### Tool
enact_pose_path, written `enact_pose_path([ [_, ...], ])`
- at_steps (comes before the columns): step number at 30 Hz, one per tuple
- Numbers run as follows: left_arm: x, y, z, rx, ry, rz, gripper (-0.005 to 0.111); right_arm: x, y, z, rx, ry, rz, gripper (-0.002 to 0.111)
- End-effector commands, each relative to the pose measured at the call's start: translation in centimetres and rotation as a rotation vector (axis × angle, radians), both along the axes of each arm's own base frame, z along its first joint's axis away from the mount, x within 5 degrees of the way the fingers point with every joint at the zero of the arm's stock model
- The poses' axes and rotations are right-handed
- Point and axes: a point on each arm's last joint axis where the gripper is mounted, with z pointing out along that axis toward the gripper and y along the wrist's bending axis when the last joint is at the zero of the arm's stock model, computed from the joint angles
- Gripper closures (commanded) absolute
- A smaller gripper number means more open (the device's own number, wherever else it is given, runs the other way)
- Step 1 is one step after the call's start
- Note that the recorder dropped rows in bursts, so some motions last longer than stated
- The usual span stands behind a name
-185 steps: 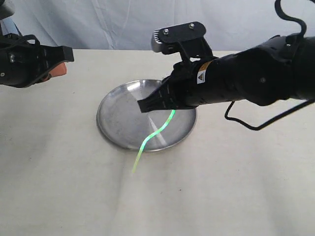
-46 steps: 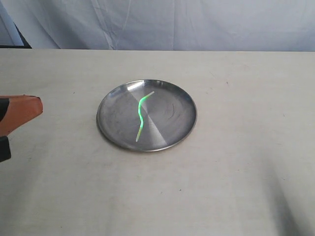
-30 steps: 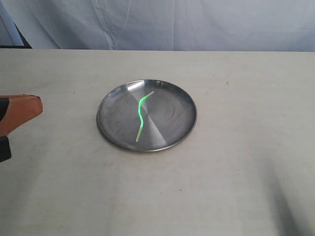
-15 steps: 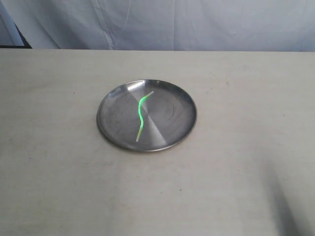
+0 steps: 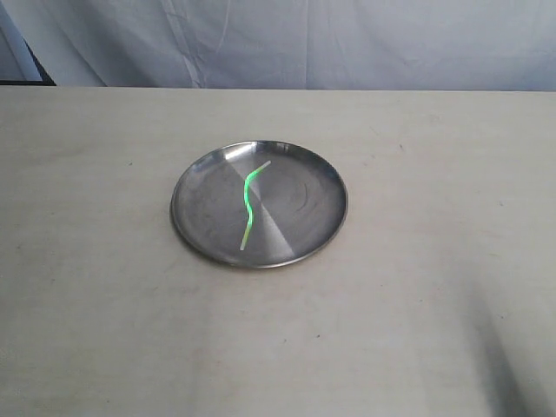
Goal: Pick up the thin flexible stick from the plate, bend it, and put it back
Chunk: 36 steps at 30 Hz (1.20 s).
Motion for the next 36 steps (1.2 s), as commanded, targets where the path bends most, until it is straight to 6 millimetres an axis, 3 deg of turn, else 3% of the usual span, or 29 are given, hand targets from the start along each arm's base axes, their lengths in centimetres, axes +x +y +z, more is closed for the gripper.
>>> enact_pose_path([
  [1, 0.01, 0.08, 0.14, 0.090, -0.042, -0.014, 0.107, -0.02, -0.02, -0.04, -0.001, -0.013, -0.005, 0.108],
  [36, -0.05, -0.21, 0.18, 0.090, -0.050, -0.068, 0.107, -0.02, -0.02, -0.04, -0.001, -0.013, -0.005, 0.108],
])
